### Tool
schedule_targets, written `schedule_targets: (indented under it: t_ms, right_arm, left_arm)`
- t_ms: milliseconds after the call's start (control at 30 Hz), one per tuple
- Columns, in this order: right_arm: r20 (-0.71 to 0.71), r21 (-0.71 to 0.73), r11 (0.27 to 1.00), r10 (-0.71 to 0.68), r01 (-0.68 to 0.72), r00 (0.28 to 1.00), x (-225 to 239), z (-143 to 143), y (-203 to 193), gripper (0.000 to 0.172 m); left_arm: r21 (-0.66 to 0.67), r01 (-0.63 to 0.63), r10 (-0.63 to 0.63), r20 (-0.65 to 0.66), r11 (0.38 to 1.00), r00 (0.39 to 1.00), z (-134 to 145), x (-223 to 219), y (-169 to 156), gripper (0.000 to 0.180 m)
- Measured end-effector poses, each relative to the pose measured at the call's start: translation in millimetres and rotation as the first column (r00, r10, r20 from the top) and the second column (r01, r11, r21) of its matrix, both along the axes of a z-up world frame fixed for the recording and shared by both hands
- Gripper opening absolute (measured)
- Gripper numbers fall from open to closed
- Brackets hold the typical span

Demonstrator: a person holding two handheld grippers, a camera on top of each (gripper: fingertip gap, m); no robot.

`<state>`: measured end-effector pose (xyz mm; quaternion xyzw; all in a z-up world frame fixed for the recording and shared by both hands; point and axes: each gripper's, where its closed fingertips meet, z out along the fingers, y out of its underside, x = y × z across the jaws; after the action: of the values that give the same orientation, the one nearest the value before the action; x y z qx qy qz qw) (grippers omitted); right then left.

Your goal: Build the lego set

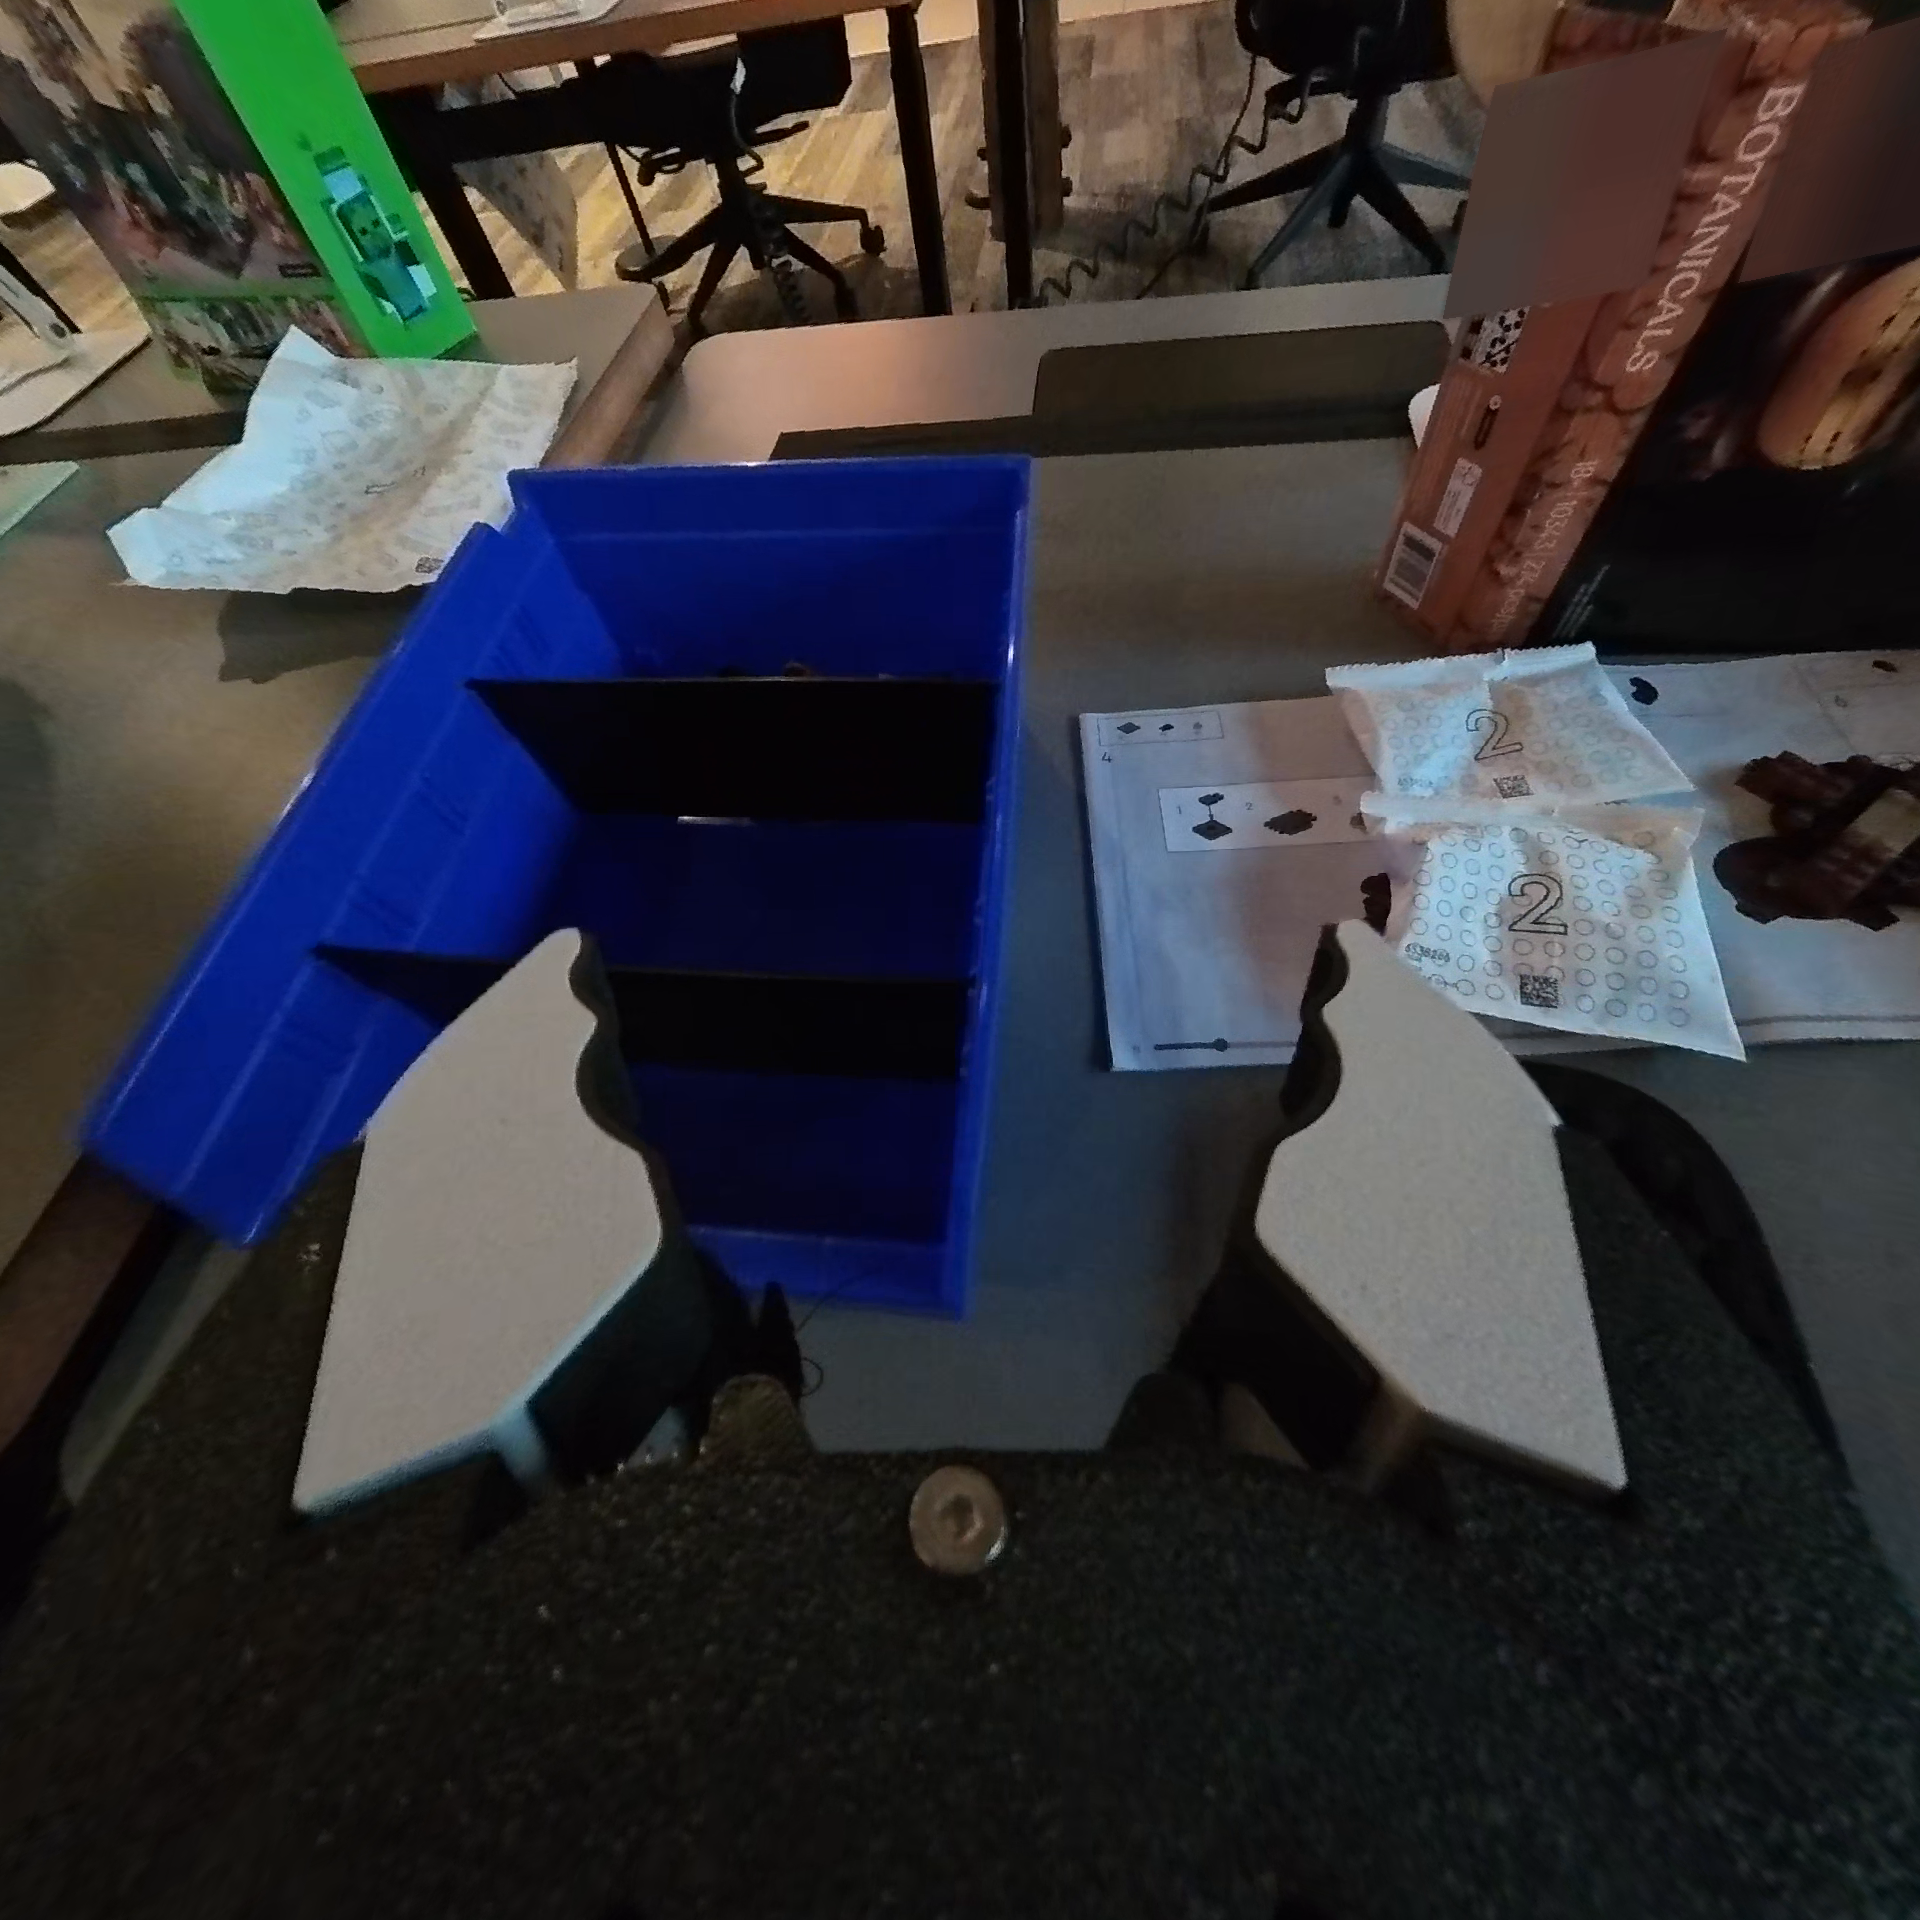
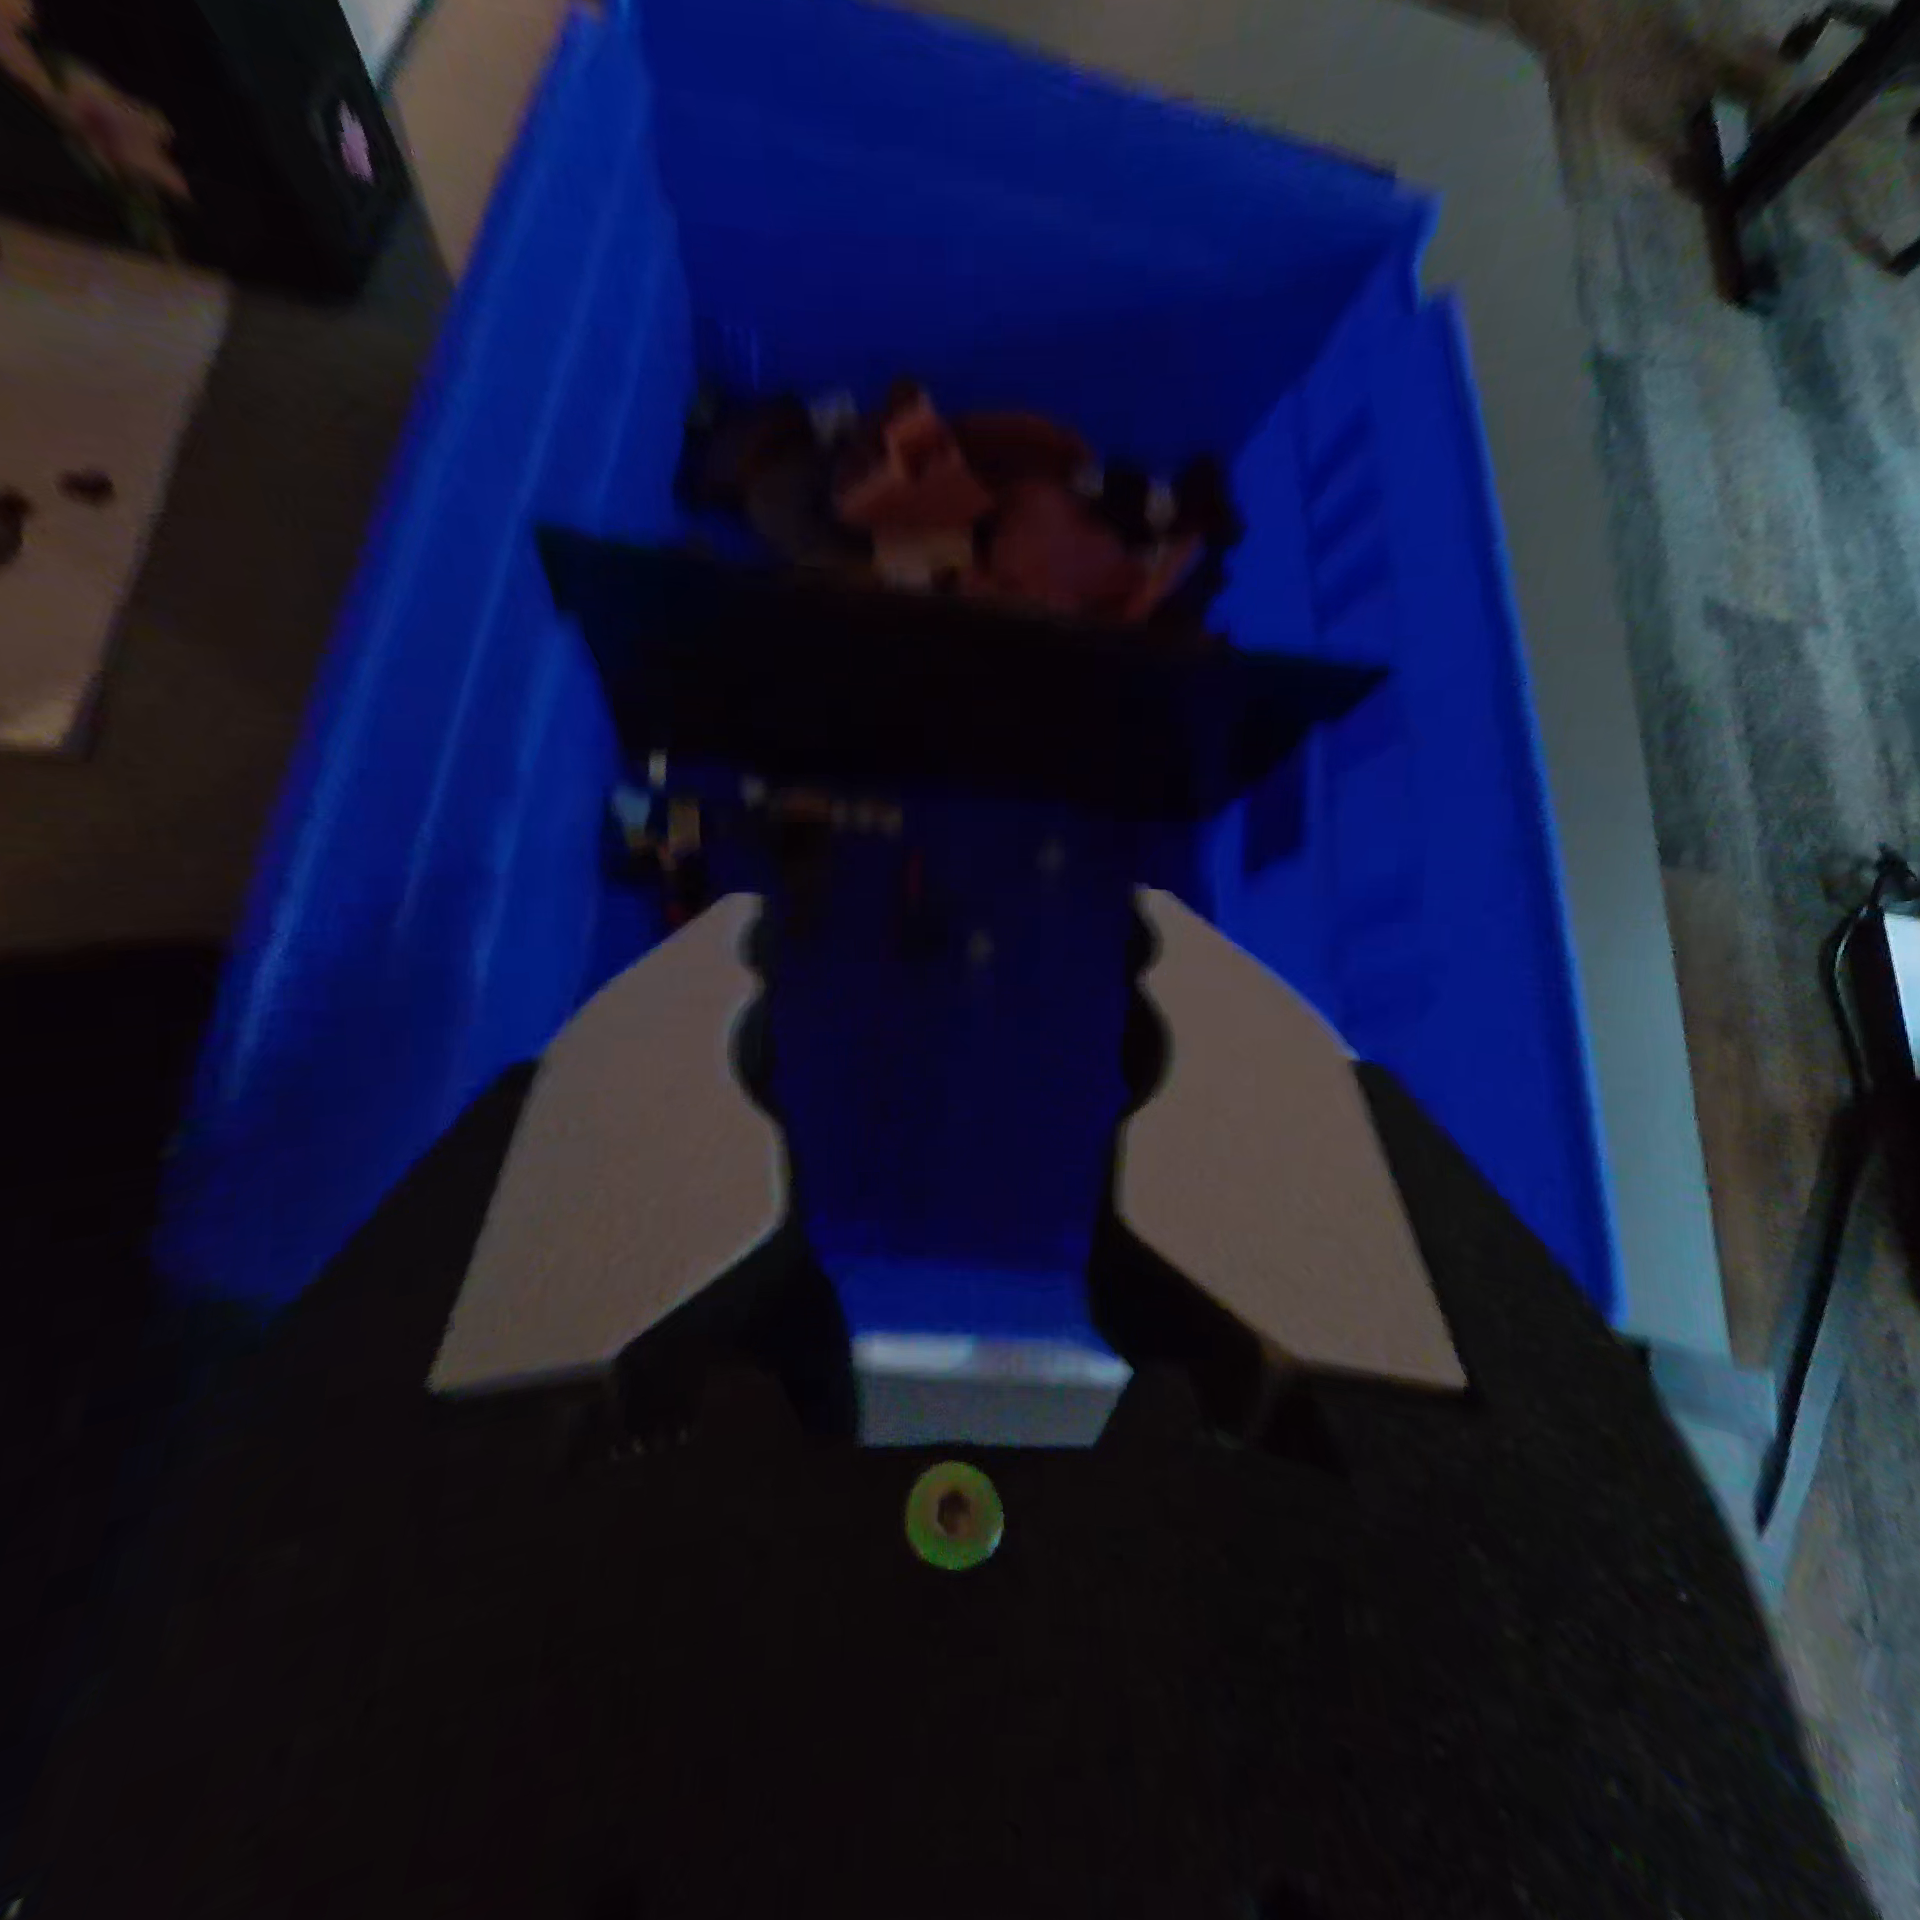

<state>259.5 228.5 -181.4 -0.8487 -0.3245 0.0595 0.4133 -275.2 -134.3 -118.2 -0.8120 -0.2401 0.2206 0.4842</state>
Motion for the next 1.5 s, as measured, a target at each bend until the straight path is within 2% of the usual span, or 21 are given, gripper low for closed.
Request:
schedule_targets:
  t_ms: [67, 167, 267, 367, 467, 533, 667, 800, 867, 933, 1000, 1067, 1167, 1233, 1267, 1400, 1500]
  right_arm:
    - [-0.012, 0.018, 1.000, 0.017, -0.017, 1.000, 3.9, -6.4, -6.7, 0.000]
    - [-0.068, -0.051, 0.998, 0.036, -0.039, 0.997, 1.3, -17.3, -16.0, 0.000]
    - [-0.035, -0.015, 0.996, 0.089, -0.090, 0.995, 1.3, -13.2, -23.8, 0.003]
    - [0.047, -0.046, 0.948, 0.316, -0.314, 0.948, -1.7, -14.4, -53.2, 0.048]
    - [0.220, -0.018, 0.844, 0.526, -0.535, 0.822, 5.1, -21.1, -75.8, 0.075]
    - [0.276, -0.017, 0.772, 0.614, -0.635, 0.740, 5.1, -28.9, -84.2, 0.073]
    - [0.351, 0.027, 0.672, 0.687, -0.740, 0.636, 5.5, -36.7, -78.1, 0.060]
    - [0.427, -0.036, 0.592, 0.737, -0.805, 0.524, 6.5, -53.5, -70.4, 0.052]
    - [0.469, -0.055, 0.558, 0.746, -0.828, 0.472, 5.1, -58.6, -68.4, 0.040]
    - [0.508, -0.066, 0.538, 0.743, -0.840, 0.436, 4.6, -59.8, -65.7, 0.030]
    - [0.501, -0.069, 0.537, 0.747, -0.841, 0.437, 3.4, -58.4, -65.9, 0.033]
    - [0.478, -0.066, 0.531, 0.760, -0.845, 0.440, 3.0, -57.8, -68.2, 0.037]
    - [0.525, -0.074, 0.508, 0.751, -0.858, 0.400, 5.3, -64.1, -64.4, 0.029]
    - [0.533, -0.065, 0.469, 0.762, -0.881, 0.367, 2.8, -62.7, -64.7, 0.027]
    - [0.525, -0.062, 0.452, 0.773, -0.890, 0.356, 2.4, -61.3, -64.7, 0.027]
    - [0.520, -0.082, 0.407, 0.796, -0.910, 0.309, 5.8, -55.8, -63.1, 0.026]
    - [0.516, -0.104, 0.390, 0.808, -0.915, 0.286, 6.0, -46.6, -62.6, 0.026]
  left_arm:
    - [0.007, 0.006, -0.006, 0.000, 1.000, 1.000, 0.7, 1.6, 0.8, 0.125]
    - [0.010, 0.015, -0.015, -0.001, 1.000, 1.000, 1.0, 4.8, 1.8, 0.125]
    - [0.012, 0.017, -0.017, -0.003, 1.000, 1.000, 1.4, 8.3, -1.3, 0.125]
    - [0.014, 0.014, -0.014, 0.001, 1.000, 1.000, 0.6, 10.6, -6.1, 0.125]
    - [0.012, 0.019, -0.019, -0.003, 1.000, 1.000, 1.1, 15.2, -9.6, 0.124]
    - [0.016, 0.025, -0.025, -0.012, 1.000, 1.000, 2.8, 19.8, -11.8, 0.123]
    - [0.034, 0.030, -0.029, -0.030, 0.999, 0.999, 7.4, 31.6, -19.4, 0.123]
    - [0.046, 0.031, -0.030, -0.034, 0.998, 0.999, 8.0, 42.3, -29.6, 0.121]
    - [0.051, 0.021, -0.020, -0.032, 0.998, 0.999, 7.7, 44.0, -35.9, 0.121]
    - [0.058, 0.017, -0.015, -0.027, 0.998, 1.000, 7.7, 44.8, -40.5, 0.121]
    - [0.066, 0.025, -0.023, -0.024, 0.998, 0.999, 8.7, 46.4, -41.3, 0.120]
    - [0.081, 0.111, -0.110, -0.012, 0.991, 0.994, 11.5, 59.9, -28.0, 0.113]
    - [0.056, 0.349, -0.348, -0.027, 0.936, 0.937, 15.9, 105.5, 16.1, 0.109]
    - [0.012, 0.422, -0.421, -0.061, 0.906, 0.905, 18.7, 123.8, 41.5, 0.110]
    - [0.031, 0.462, -0.460, -0.061, 0.886, 0.886, 21.5, 135.0, 55.2, 0.110]
    - [0.110, 0.653, -0.657, -0.001, 0.749, 0.754, 17.5, 204.1, 101.2, 0.106]
    - [0.081, 0.782, -0.786, 0.017, 0.618, 0.619, -3.6, 266.6, 126.9, 0.105]
